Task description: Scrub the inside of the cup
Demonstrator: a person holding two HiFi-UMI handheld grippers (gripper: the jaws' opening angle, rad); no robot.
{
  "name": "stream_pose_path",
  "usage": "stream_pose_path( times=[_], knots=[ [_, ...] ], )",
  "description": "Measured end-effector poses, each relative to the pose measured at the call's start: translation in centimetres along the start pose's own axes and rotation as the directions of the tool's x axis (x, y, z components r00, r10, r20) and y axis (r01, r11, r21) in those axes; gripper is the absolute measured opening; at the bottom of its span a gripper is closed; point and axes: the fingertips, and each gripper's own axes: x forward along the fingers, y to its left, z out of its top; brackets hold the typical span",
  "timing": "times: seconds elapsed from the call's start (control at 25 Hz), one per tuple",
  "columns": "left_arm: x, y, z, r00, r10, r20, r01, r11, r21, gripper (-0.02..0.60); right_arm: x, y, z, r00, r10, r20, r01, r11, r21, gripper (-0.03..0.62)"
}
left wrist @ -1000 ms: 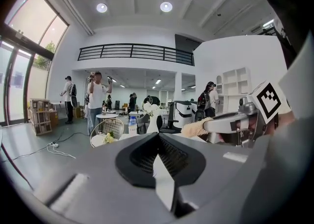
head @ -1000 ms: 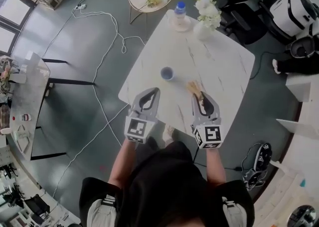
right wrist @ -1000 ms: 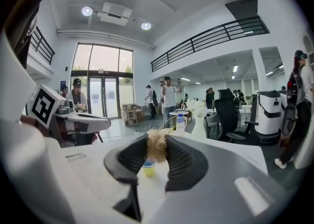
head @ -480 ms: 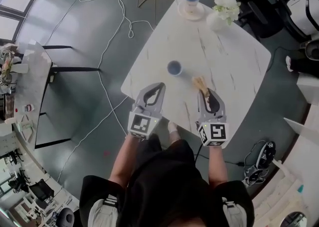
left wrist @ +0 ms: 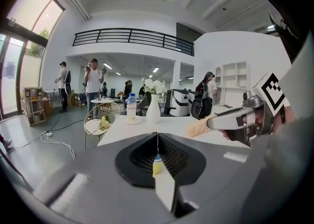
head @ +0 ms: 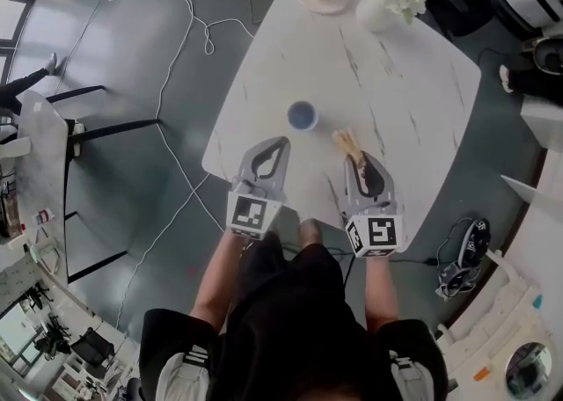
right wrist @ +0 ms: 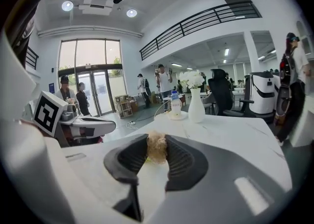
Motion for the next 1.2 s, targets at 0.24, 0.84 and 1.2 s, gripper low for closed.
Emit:
stream_pose_path(
  times=[0.24, 0.84, 1.2],
  knots=[
    [1.3, 0.9, -2.8, 0.998, -0.032, -0.045, 0.032, 0.999, -0.015, 0.057, 1.2, -0.8, -1.3, 0.999, -0.029, -0.021, 0.029, 0.999, 0.015, 0.104],
    [5.4, 0.8, -6.2, 0.991, -0.07, -0.114, 0.068, 0.998, -0.019, 0.428, 2.3, -3.6, -2.7, 0.994, -0.095, -0.056, 0.098, 0.994, 0.049, 0.104],
    [7.5, 0.8, -7.2, 0.988, -0.088, -0.127, 0.087, 0.996, -0.008, 0.449, 2.6, -5.1, -3.5, 0.989, -0.128, -0.077, 0.133, 0.989, 0.066, 0.104]
  ],
)
